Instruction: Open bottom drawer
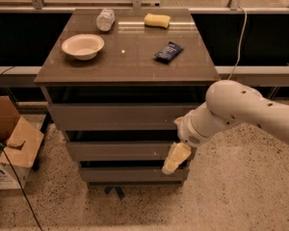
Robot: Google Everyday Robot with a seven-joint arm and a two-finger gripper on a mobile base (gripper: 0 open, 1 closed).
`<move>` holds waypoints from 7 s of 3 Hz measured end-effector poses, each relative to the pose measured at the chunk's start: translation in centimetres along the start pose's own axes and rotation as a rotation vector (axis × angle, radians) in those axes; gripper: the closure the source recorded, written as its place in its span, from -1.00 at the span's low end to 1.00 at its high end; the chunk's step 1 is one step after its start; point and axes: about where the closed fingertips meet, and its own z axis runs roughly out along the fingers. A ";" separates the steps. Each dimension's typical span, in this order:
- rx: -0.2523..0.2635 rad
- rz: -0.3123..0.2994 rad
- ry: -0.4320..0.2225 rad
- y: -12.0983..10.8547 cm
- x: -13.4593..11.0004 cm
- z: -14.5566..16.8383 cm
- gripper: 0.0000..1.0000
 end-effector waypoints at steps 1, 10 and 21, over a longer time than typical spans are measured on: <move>-0.014 0.005 -0.001 0.6 0.9 2.2 -1.00; -0.110 0.278 -0.107 0.0 9.5 16.1 -1.00; -0.082 0.334 -0.049 -5.3 18.4 32.6 -1.00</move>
Offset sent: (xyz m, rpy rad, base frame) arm -0.0058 0.0028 -0.0791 0.0382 0.0284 -0.0521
